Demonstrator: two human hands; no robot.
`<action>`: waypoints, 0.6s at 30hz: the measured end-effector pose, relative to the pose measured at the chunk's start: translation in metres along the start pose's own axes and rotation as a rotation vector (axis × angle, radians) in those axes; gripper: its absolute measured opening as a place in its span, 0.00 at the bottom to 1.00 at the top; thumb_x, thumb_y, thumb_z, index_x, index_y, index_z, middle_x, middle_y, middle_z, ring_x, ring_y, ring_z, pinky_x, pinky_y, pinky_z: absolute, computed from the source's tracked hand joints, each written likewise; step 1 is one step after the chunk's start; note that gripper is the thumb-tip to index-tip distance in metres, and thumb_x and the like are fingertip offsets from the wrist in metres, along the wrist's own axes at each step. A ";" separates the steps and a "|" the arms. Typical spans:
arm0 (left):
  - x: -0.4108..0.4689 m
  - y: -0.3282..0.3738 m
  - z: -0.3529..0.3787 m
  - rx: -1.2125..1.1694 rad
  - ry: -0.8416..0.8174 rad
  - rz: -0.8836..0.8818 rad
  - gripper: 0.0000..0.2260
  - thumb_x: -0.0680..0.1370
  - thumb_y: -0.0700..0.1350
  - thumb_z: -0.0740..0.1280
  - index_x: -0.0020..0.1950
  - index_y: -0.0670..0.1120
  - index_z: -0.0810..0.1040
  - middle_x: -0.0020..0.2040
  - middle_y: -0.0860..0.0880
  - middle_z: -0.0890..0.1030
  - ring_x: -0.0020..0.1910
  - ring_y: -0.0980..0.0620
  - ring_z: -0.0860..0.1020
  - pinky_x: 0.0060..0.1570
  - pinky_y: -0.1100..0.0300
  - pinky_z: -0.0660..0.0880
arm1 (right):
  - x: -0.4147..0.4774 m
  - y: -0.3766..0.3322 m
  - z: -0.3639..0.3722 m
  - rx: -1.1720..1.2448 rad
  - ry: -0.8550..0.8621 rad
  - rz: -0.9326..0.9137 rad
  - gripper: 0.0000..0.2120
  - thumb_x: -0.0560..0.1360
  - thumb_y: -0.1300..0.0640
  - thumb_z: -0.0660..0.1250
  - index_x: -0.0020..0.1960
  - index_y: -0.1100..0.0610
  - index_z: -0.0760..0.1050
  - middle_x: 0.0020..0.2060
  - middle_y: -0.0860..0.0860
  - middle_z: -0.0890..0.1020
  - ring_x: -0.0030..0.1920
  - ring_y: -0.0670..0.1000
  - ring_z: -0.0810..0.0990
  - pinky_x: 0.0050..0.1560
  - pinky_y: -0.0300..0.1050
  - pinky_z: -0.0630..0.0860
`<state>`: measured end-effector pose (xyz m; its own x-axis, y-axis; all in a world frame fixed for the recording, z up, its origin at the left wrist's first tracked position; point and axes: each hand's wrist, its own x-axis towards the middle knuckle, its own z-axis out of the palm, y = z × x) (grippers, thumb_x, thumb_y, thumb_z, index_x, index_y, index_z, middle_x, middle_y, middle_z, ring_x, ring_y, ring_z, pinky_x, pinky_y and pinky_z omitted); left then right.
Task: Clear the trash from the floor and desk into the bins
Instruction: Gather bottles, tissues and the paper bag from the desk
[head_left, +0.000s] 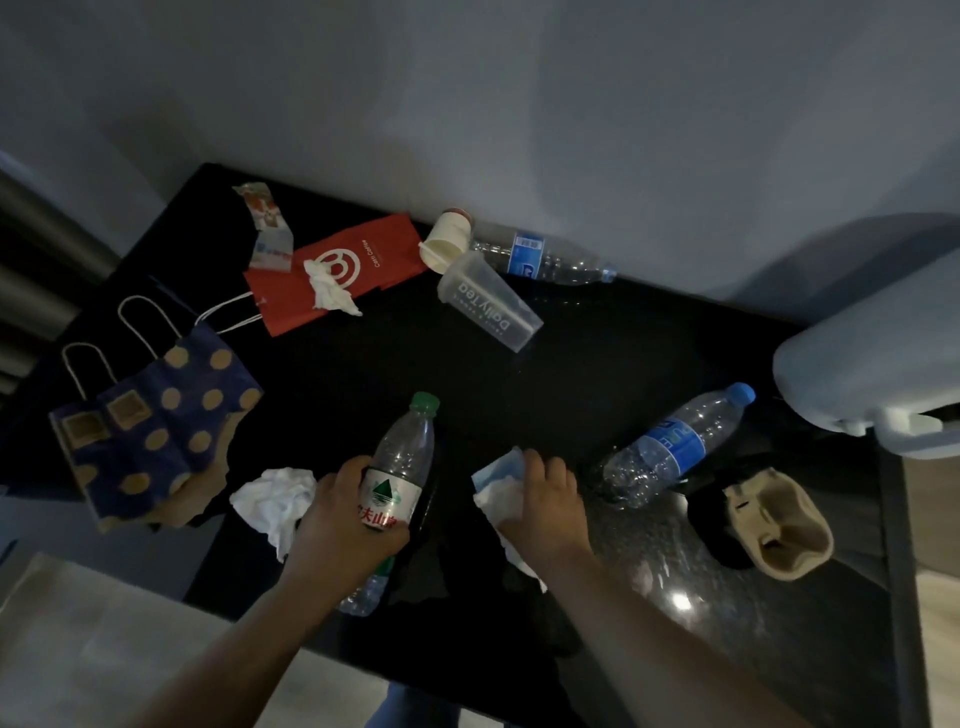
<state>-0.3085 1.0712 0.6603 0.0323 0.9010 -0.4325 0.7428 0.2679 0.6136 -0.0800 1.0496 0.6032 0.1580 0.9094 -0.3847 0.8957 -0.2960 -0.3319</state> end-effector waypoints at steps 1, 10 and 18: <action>0.000 0.003 0.002 0.004 -0.003 0.011 0.34 0.64 0.48 0.76 0.67 0.52 0.66 0.54 0.48 0.74 0.48 0.52 0.77 0.46 0.50 0.79 | -0.005 0.004 0.001 0.037 0.002 0.019 0.39 0.69 0.52 0.73 0.74 0.53 0.57 0.63 0.52 0.66 0.62 0.52 0.67 0.61 0.44 0.70; 0.001 0.044 0.029 0.062 -0.080 0.094 0.36 0.64 0.50 0.76 0.69 0.54 0.64 0.57 0.50 0.72 0.47 0.55 0.76 0.40 0.59 0.75 | -0.043 0.058 -0.011 0.389 -0.024 0.133 0.17 0.73 0.55 0.69 0.59 0.59 0.71 0.50 0.52 0.78 0.51 0.51 0.78 0.46 0.33 0.70; -0.001 0.104 0.067 0.077 -0.159 0.204 0.36 0.63 0.50 0.76 0.68 0.55 0.66 0.56 0.50 0.73 0.47 0.54 0.78 0.45 0.53 0.80 | -0.078 0.124 -0.074 0.608 0.230 0.186 0.15 0.71 0.51 0.73 0.51 0.51 0.70 0.37 0.42 0.77 0.37 0.39 0.76 0.33 0.29 0.68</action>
<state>-0.1863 1.0752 0.6799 0.2866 0.8671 -0.4074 0.7588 0.0541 0.6491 0.0491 0.9634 0.6556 0.4318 0.8465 -0.3114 0.4625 -0.5042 -0.7293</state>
